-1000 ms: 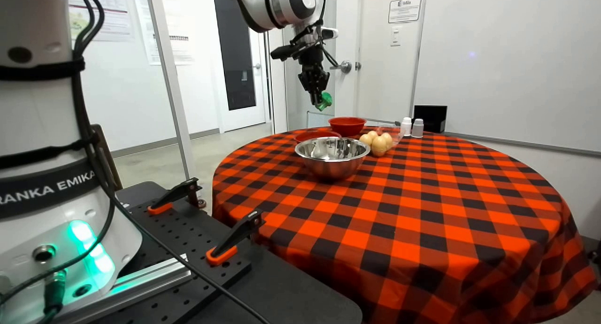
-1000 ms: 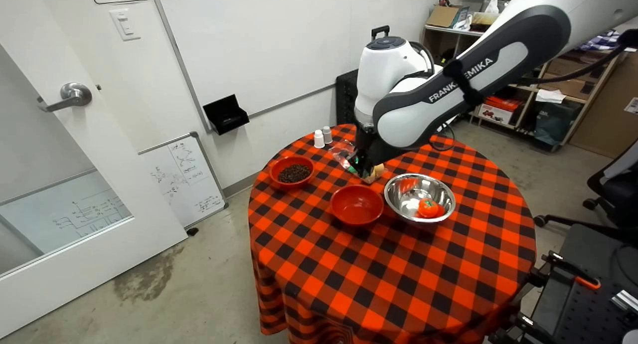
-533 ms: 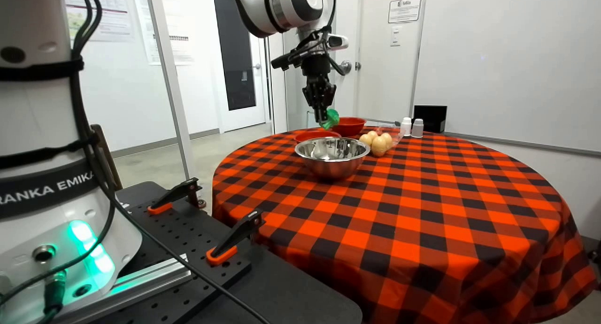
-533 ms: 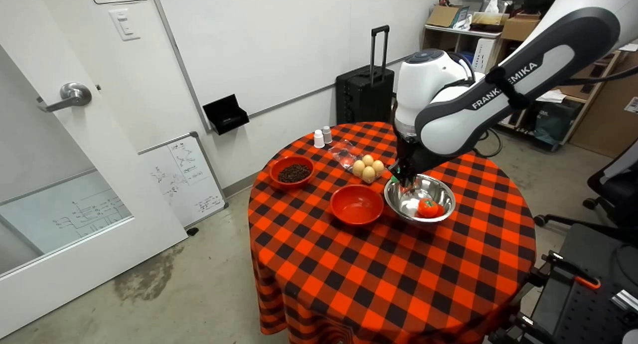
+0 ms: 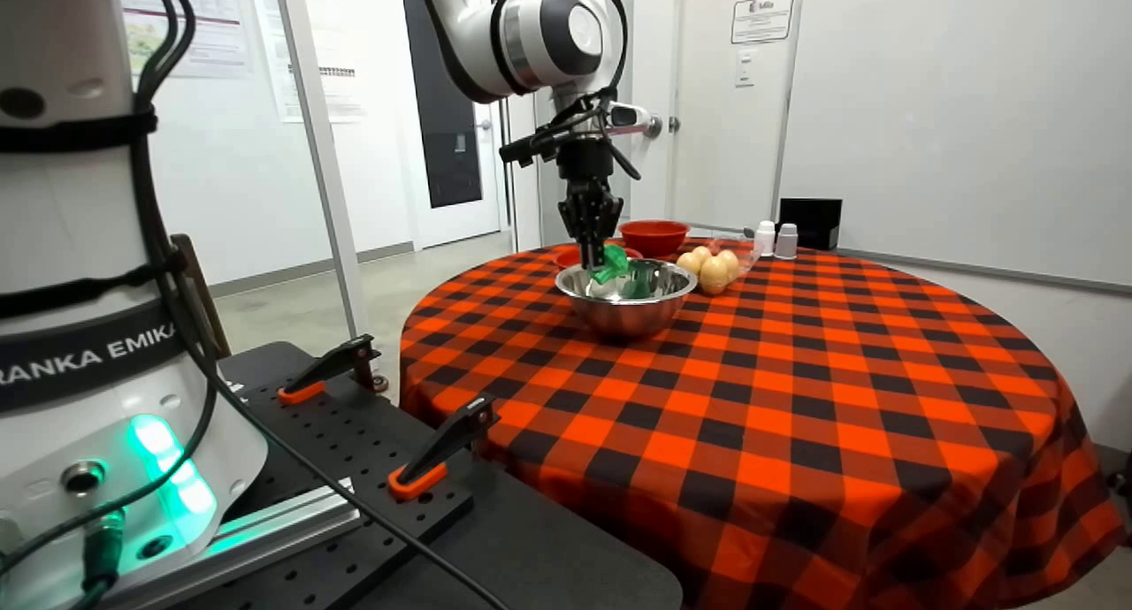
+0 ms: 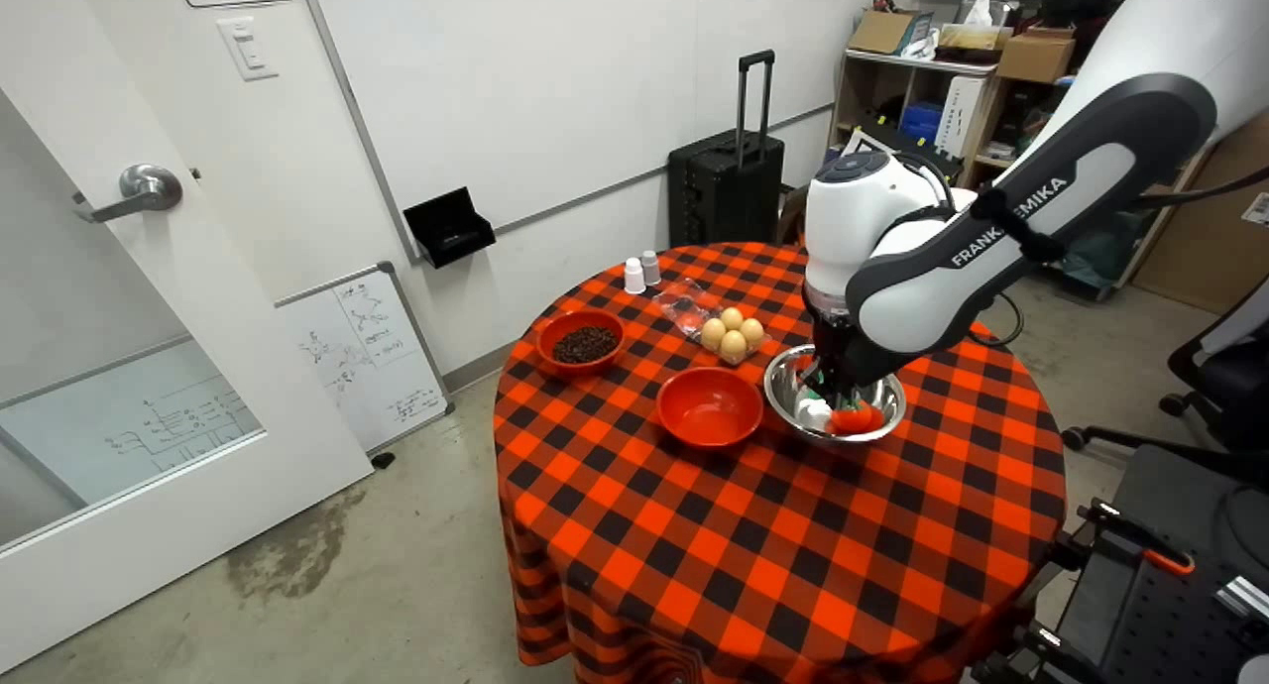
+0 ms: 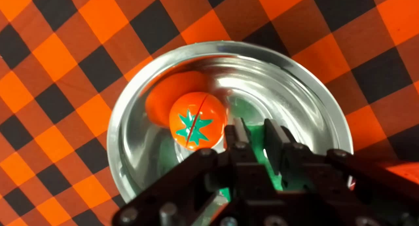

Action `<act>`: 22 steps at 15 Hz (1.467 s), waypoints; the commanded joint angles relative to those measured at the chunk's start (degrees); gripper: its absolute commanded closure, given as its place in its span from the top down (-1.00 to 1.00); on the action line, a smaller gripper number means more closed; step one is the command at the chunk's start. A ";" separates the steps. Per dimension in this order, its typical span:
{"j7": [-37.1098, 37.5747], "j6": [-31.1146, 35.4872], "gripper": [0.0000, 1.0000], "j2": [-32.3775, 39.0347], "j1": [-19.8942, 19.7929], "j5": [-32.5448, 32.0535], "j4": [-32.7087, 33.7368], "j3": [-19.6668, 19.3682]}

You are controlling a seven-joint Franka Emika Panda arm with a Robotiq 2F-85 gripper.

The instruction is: Pick the objects in the red bowl and an egg and put them in the silver bowl

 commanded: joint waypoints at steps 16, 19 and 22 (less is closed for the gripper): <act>-2.99 2.91 1.00 2.91 1.03 -0.65 6.43 -0.22; -6.49 3.47 1.00 0.53 0.25 0.05 7.58 1.09; -9.07 4.41 1.00 1.06 -0.08 -0.69 11.41 1.56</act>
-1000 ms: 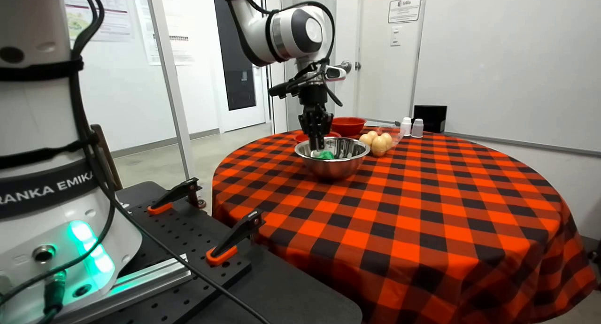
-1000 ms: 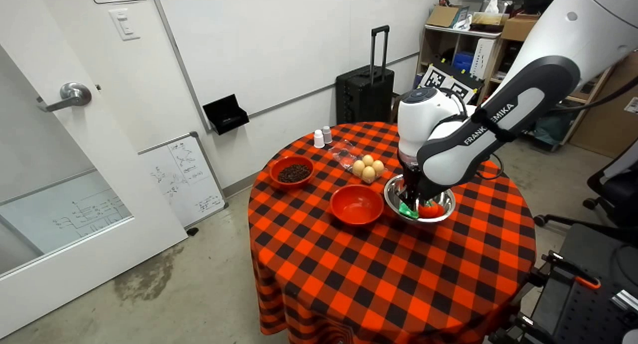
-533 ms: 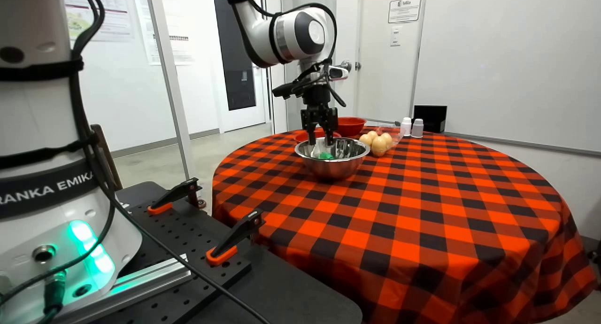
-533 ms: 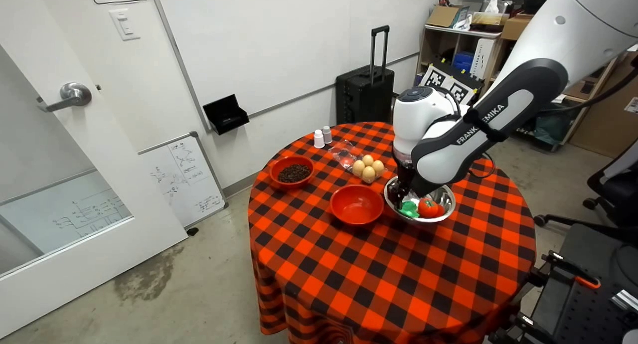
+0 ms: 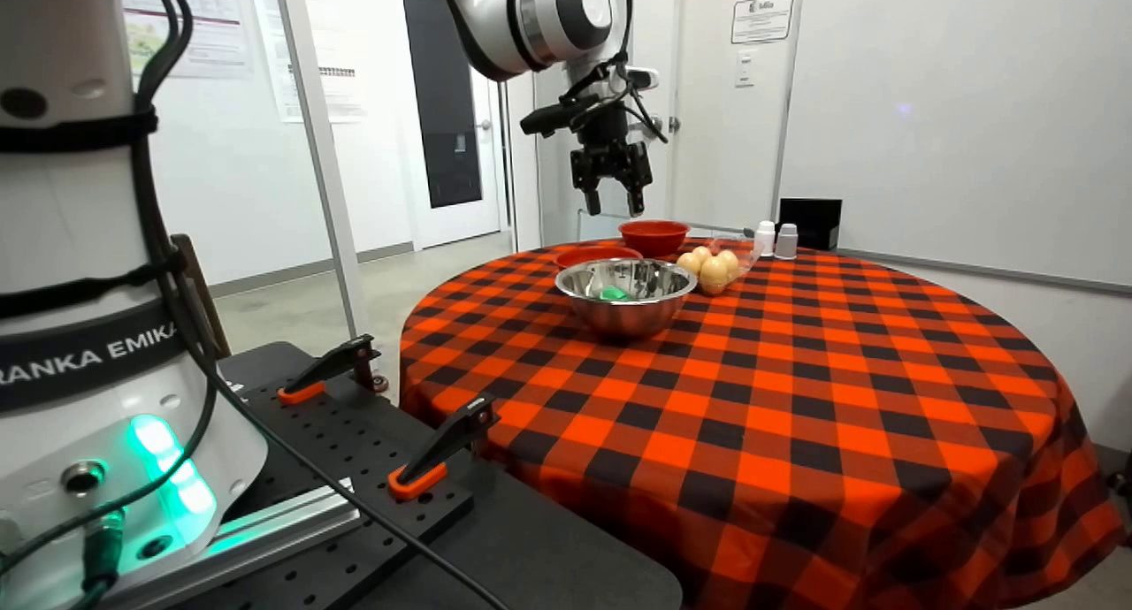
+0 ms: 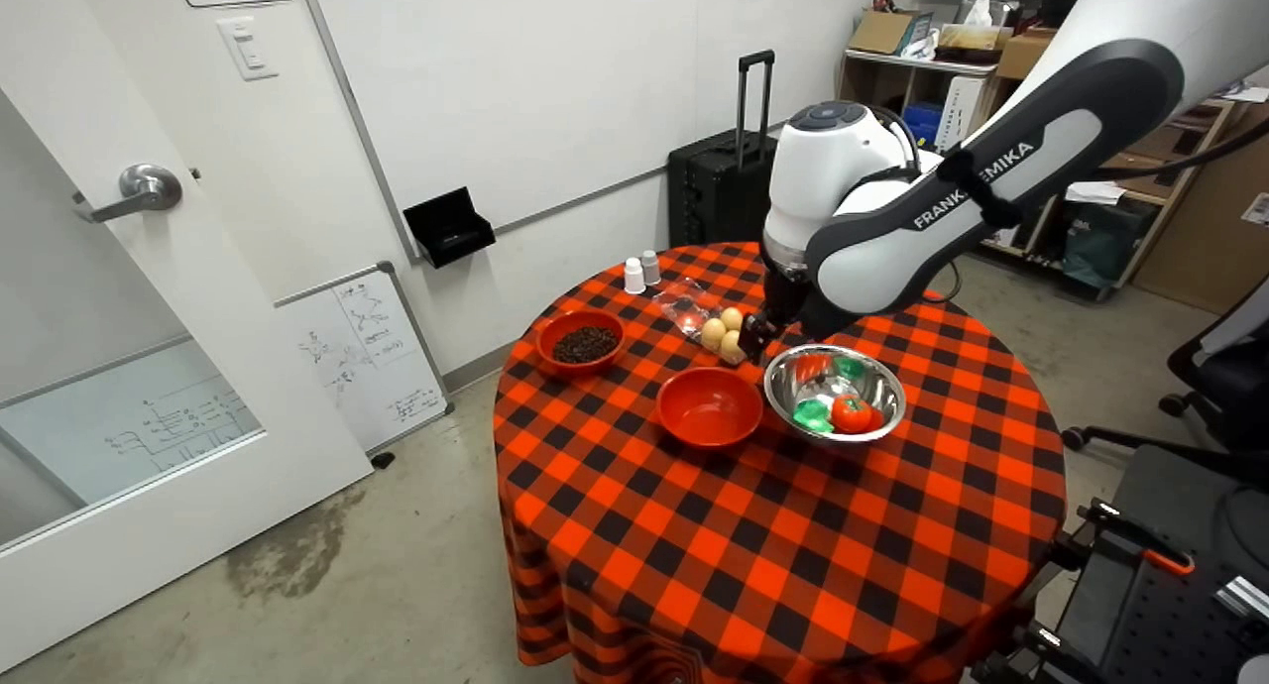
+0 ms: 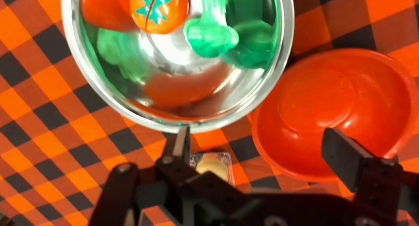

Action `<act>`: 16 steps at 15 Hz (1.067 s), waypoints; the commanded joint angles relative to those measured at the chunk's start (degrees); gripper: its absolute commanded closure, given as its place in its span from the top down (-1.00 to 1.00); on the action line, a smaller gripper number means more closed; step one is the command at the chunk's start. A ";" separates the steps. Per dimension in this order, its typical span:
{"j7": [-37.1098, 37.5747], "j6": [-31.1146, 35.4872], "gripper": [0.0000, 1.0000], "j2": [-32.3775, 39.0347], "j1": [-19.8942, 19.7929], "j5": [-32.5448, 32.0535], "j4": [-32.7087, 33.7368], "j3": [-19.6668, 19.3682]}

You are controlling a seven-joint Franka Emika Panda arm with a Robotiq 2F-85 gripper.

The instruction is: Pick the objects in the red bowl and an egg and put them in the silver bowl

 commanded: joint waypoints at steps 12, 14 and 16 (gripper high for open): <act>-6.62 -2.43 1.00 13.45 -2.07 1.07 20.20 -0.27; -5.37 -4.10 1.00 15.47 -1.66 1.13 22.36 -0.93; -3.80 -6.02 1.00 17.24 -1.64 1.79 24.29 -1.18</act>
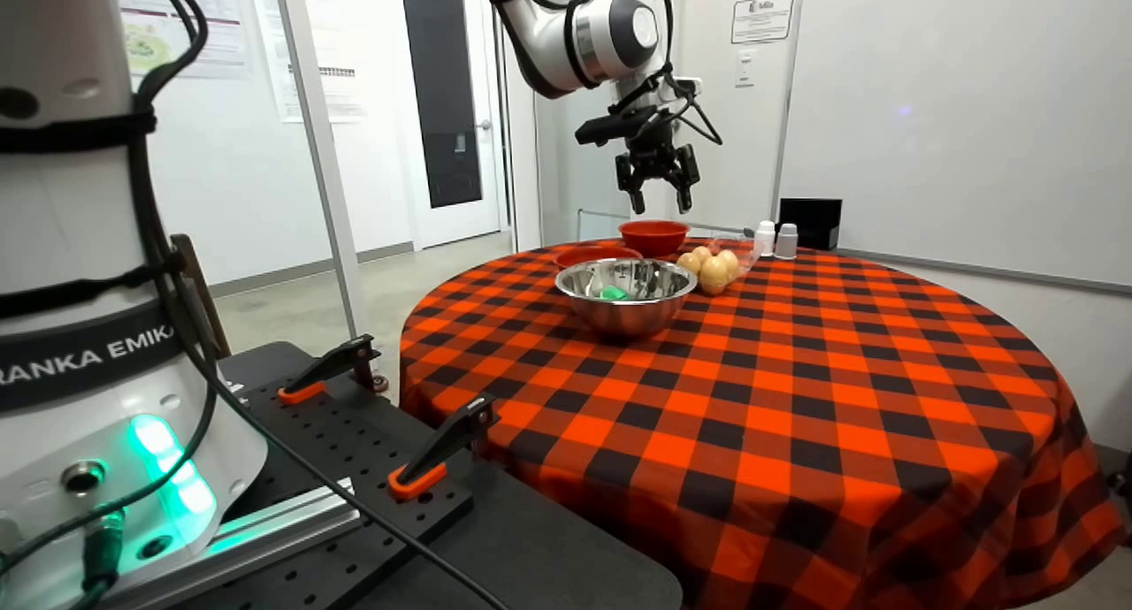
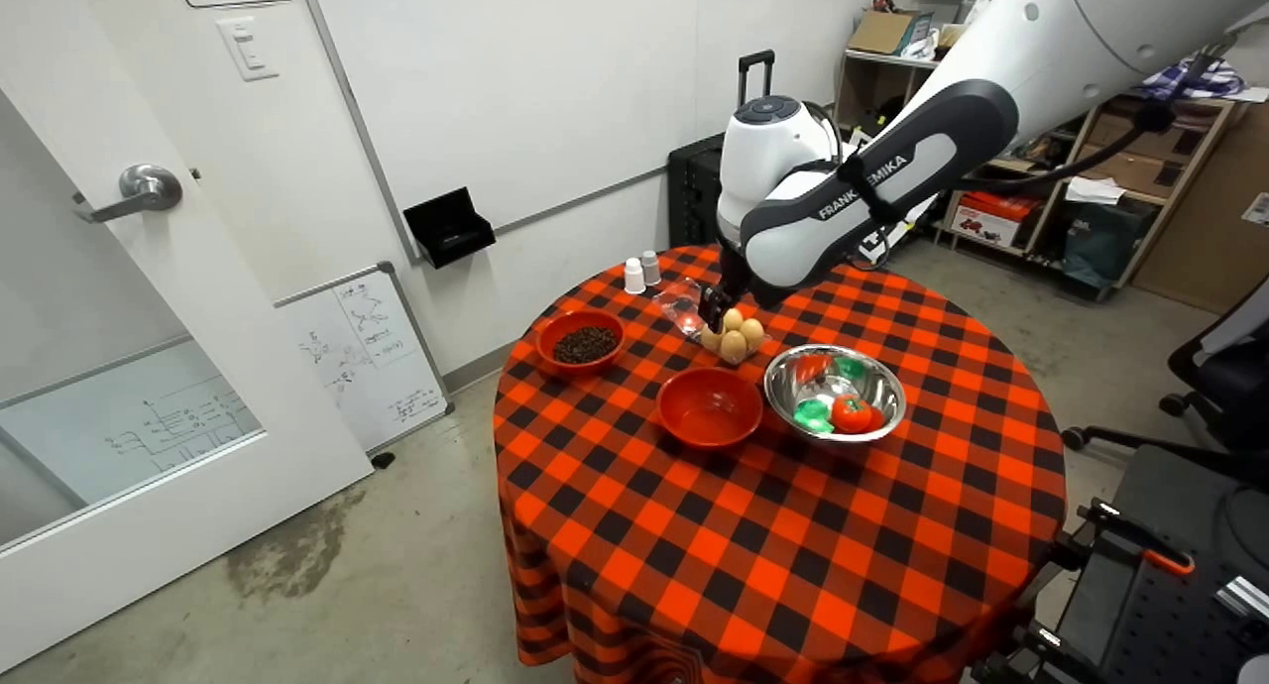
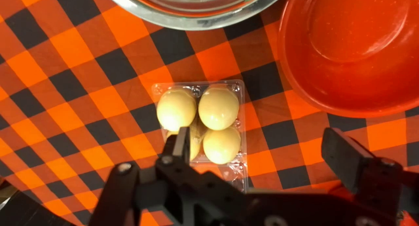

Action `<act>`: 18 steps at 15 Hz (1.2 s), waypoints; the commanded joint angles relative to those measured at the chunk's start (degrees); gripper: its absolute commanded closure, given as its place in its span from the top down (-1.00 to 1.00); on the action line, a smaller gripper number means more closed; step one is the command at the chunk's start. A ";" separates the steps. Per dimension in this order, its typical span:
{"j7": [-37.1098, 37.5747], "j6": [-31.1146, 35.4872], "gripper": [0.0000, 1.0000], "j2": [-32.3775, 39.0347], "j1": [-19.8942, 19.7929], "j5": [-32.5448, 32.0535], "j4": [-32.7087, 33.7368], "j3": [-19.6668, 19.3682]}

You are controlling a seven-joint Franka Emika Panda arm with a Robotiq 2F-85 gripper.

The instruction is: Pick the objects in the red bowl and an egg and put them in the silver bowl

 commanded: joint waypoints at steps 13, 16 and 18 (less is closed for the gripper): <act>11.19 -3.17 1.00 14.13 0.44 6.46 11.69 -4.30; 12.05 -4.59 1.00 14.51 0.50 7.67 14.15 -4.11; 12.58 -5.04 1.00 14.49 0.52 8.08 15.32 -4.11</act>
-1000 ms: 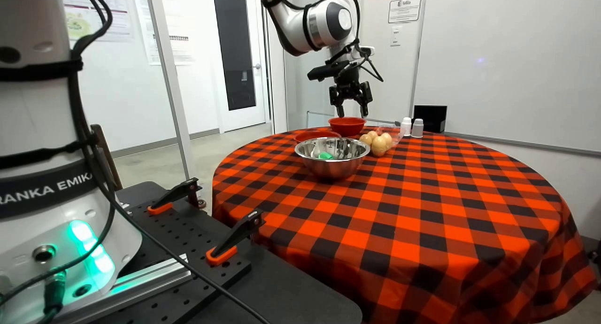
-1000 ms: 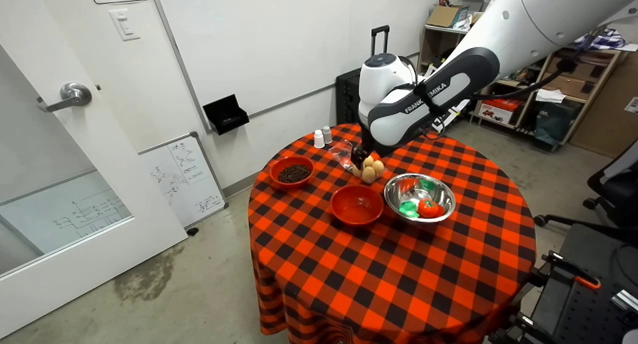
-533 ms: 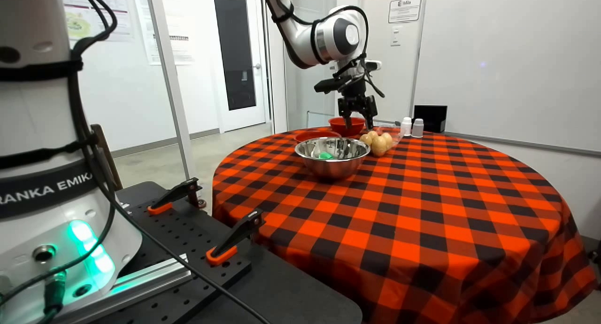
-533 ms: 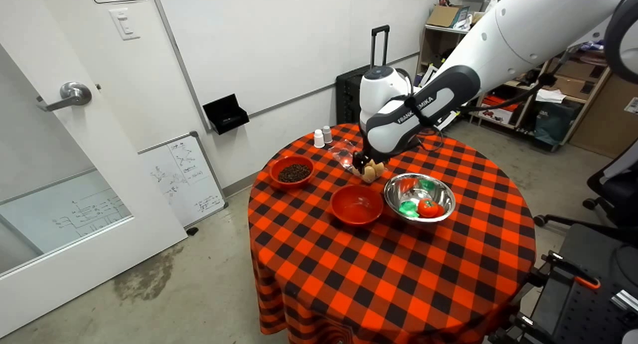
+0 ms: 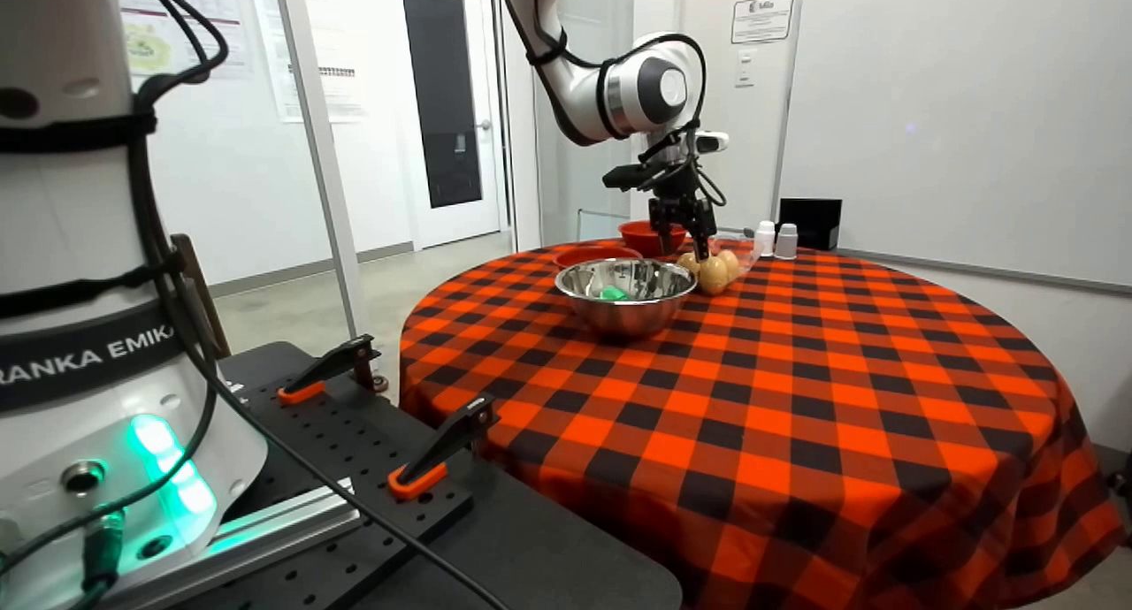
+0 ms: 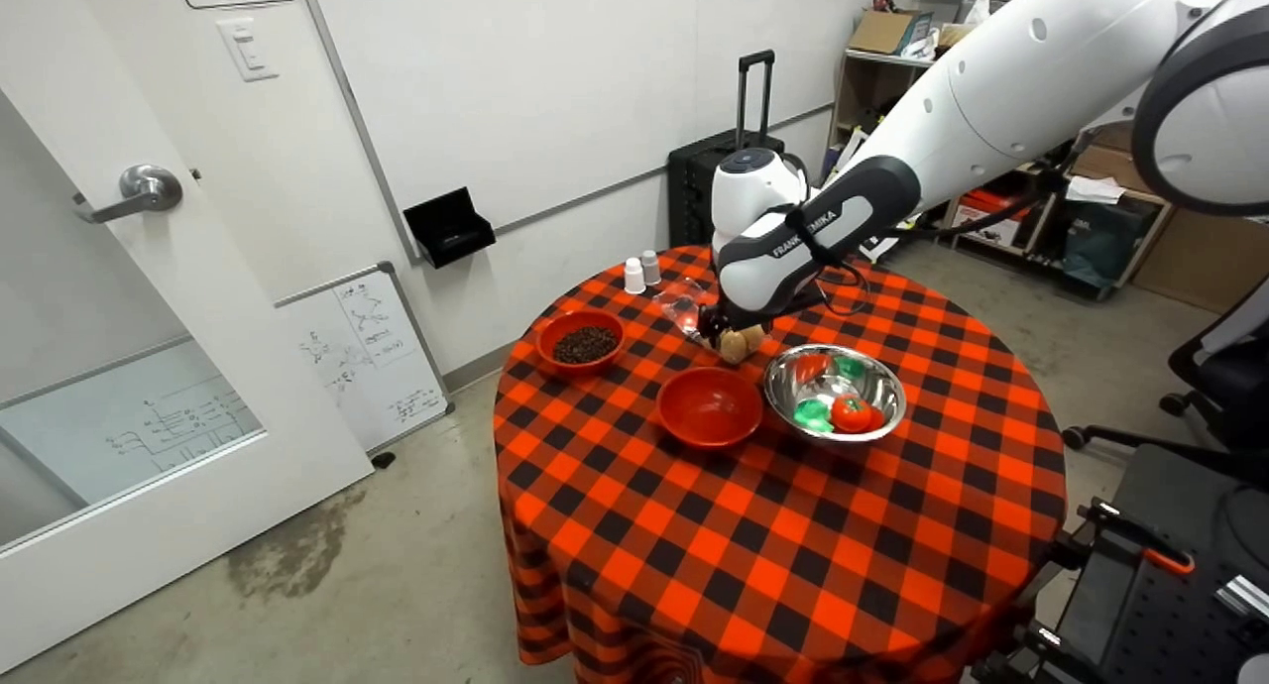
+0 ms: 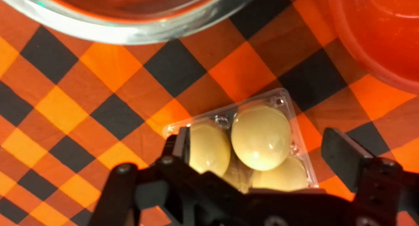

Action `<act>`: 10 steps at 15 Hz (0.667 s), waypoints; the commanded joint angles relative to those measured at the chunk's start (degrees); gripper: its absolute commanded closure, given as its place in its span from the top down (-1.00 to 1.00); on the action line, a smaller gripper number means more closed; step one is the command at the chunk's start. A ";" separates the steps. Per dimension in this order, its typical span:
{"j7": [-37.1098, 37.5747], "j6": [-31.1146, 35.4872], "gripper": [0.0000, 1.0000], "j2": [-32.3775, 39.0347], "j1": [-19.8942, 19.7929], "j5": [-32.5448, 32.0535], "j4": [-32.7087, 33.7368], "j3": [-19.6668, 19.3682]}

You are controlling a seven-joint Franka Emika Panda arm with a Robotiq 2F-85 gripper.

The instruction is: Pick the objects in the red bowl and an egg and put them in the silver bowl

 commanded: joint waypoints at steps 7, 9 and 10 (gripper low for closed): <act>3.40 -3.78 1.00 1.63 0.50 2.32 4.85 -0.45; 4.08 -4.16 1.00 1.90 0.50 2.40 5.05 -0.45; 4.33 -4.29 1.00 1.99 0.49 2.38 5.10 -0.44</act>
